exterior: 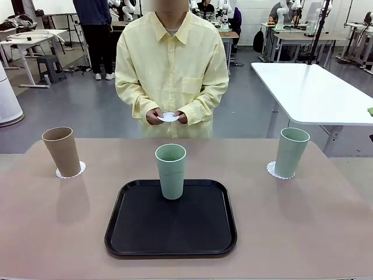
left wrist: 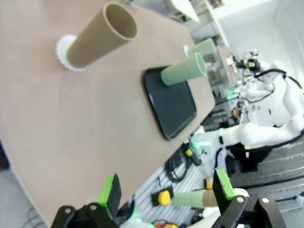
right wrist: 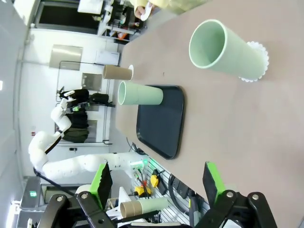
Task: Place coasters on the table and set cups on them.
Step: Take one Reusable plastic cup from the Flat Tray and place it on a coaster set by the human.
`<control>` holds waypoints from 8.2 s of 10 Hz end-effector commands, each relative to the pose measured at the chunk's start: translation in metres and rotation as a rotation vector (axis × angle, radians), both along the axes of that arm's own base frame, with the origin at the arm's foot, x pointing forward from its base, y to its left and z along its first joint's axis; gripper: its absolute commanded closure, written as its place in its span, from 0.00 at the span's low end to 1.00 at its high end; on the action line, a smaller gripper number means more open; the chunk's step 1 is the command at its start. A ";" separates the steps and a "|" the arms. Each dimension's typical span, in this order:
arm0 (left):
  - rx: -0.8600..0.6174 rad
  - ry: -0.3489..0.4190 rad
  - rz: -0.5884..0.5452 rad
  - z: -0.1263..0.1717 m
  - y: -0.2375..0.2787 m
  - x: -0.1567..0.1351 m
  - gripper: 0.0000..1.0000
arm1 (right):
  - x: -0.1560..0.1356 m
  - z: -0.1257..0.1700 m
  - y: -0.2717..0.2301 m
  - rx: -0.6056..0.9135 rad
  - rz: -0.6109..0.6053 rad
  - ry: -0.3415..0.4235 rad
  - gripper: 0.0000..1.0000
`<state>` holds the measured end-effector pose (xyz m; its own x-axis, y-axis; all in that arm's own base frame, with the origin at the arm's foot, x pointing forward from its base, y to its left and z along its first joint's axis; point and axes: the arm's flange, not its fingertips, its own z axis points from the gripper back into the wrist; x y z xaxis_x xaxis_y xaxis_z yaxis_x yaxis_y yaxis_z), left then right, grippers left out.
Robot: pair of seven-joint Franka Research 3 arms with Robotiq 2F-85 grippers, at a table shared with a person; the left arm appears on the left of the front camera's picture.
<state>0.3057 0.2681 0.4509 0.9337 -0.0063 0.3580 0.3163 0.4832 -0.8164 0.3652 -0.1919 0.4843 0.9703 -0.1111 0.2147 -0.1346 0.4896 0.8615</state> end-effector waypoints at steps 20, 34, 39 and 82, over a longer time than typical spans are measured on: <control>-0.020 0.002 0.015 0.004 -0.001 0.000 0.00 | -0.008 -0.010 -0.016 0.032 0.020 0.000 0.00; -0.020 0.002 0.015 0.004 -0.001 0.000 0.00 | -0.008 -0.010 -0.016 0.032 0.020 0.000 0.00; -0.020 0.002 0.015 0.004 -0.001 0.000 0.00 | 0.060 0.117 0.094 -0.494 0.255 -0.089 0.00; -0.020 0.002 0.015 0.004 -0.001 0.000 0.00 | 0.085 -0.170 0.378 0.019 0.680 -1.303 0.00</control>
